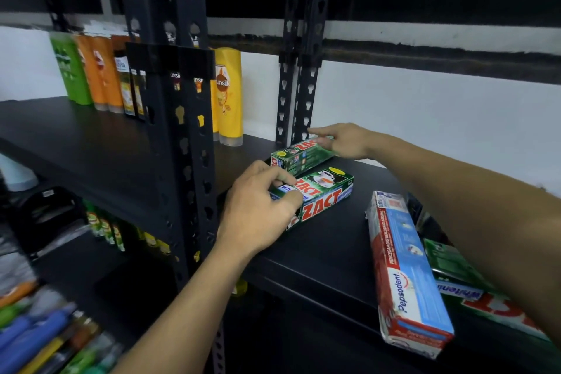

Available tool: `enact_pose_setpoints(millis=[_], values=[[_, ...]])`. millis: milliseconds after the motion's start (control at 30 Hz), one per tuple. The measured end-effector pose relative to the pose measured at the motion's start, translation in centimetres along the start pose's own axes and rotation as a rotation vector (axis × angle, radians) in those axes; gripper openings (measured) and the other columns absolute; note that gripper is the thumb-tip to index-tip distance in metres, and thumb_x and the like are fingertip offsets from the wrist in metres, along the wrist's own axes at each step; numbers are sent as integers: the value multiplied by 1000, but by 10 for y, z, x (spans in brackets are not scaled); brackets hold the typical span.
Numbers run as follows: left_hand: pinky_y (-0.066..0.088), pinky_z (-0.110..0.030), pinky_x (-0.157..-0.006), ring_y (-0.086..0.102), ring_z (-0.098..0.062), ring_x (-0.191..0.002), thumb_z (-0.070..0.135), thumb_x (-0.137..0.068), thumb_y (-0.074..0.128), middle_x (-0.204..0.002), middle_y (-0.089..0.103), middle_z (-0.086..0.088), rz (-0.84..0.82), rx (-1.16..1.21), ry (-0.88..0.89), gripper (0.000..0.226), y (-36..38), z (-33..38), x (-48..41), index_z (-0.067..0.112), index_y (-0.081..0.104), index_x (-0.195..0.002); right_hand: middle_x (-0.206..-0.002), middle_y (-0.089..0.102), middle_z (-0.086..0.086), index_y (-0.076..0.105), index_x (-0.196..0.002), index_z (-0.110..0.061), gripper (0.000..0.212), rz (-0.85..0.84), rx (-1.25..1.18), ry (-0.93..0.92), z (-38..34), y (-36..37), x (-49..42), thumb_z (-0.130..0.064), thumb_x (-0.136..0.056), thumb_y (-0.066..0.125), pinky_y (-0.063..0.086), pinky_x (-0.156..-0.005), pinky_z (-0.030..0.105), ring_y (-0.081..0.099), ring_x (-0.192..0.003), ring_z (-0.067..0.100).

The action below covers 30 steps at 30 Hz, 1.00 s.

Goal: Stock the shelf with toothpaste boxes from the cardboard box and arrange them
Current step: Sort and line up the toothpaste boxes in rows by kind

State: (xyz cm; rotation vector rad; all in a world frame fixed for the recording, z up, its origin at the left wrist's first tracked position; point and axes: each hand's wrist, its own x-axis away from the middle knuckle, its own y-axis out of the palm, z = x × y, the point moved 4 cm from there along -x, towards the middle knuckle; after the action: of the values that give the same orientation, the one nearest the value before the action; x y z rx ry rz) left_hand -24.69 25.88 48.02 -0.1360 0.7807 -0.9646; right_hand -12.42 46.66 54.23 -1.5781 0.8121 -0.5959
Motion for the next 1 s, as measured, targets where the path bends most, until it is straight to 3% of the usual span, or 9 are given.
enact_pose_setpoints(millis=[133, 300, 433, 567, 700, 767, 833, 900, 1000], values=[[37, -20, -66, 54, -1, -87, 46, -66, 52, -92, 55, 13, -11, 6, -7, 32, 1, -1, 0, 31, 70, -89, -136, 40, 13, 39, -144, -41, 45, -27, 231, 6, 9, -8, 4, -47, -100, 42, 26, -108, 44, 33, -127, 34], [38, -16, -68, 55, 3, -91, 51, -64, 53, -99, 60, 15, -54, -9, -19, 36, 3, -1, -2, 35, 71, -92, -127, 51, 6, 53, -108, -28, 38, -88, 230, 7, 22, -9, 21, -54, -85, 66, 39, -93, 38, 45, -115, 28], [38, -14, -69, 54, 7, -92, 52, -65, 54, -101, 60, 18, -62, -6, -24, 35, 2, -1, -1, 36, 70, -92, -110, 63, 3, 54, -102, -19, 51, 49, 198, 12, 28, -6, 33, -64, -80, 64, 42, -74, 34, 54, -91, 20], [37, -11, -66, 54, 9, -90, 48, -66, 57, -100, 61, 18, -62, 1, -31, 32, 1, 1, 0, 34, 71, -92, -116, 65, 7, 60, -121, -13, 80, 7, 313, 123, 29, -11, 44, -78, -76, 52, 47, -86, 36, 58, -104, 26], [40, -12, -70, 57, 7, -92, 52, -62, 60, -103, 61, 20, -83, 6, -57, 39, 2, 1, 1, 35, 73, -94, -95, 70, 7, 68, -99, -7, 95, -41, 302, 235, 32, -11, 56, -91, -60, 41, 50, -69, 33, 63, -83, 23], [44, -12, -74, 58, 7, -95, 52, -60, 61, -106, 61, 22, -121, 31, -85, 44, 2, 3, 1, 34, 74, -98, -87, 69, 7, 66, -100, -6, 79, -42, 161, 283, 36, -12, 63, -79, -71, 57, 52, -62, 32, 65, -77, 23], [48, -16, -80, 60, 5, -98, 44, -66, 70, -109, 63, 21, -178, 81, -119, 39, 4, 5, 0, 33, 74, -104, -85, 65, 4, 64, -113, -10, 54, -56, -5, 314, 41, -14, 72, -53, -81, 71, 56, -68, 34, 64, -77, 22], [47, -17, -82, 62, 2, -98, 34, -77, 77, -112, 66, 18, -265, 173, -192, 36, 4, 7, -5, 33, 72, -112, -85, 61, 1, 63, -121, -12, 44, -46, -87, 318, 46, -18, 80, -34, -83, 74, 55, -81, 37, 62, -84, 24], [44, -22, -81, 64, -3, -97, 43, -83, 71, -105, 72, 16, -268, 349, -268, 26, 7, 14, -27, 36, 72, -108, -97, 72, 11, 67, -115, -2, 50, -14, -59, 336, 52, -16, 86, -41, -84, 73, 53, -91, 40, 66, -97, 29]])
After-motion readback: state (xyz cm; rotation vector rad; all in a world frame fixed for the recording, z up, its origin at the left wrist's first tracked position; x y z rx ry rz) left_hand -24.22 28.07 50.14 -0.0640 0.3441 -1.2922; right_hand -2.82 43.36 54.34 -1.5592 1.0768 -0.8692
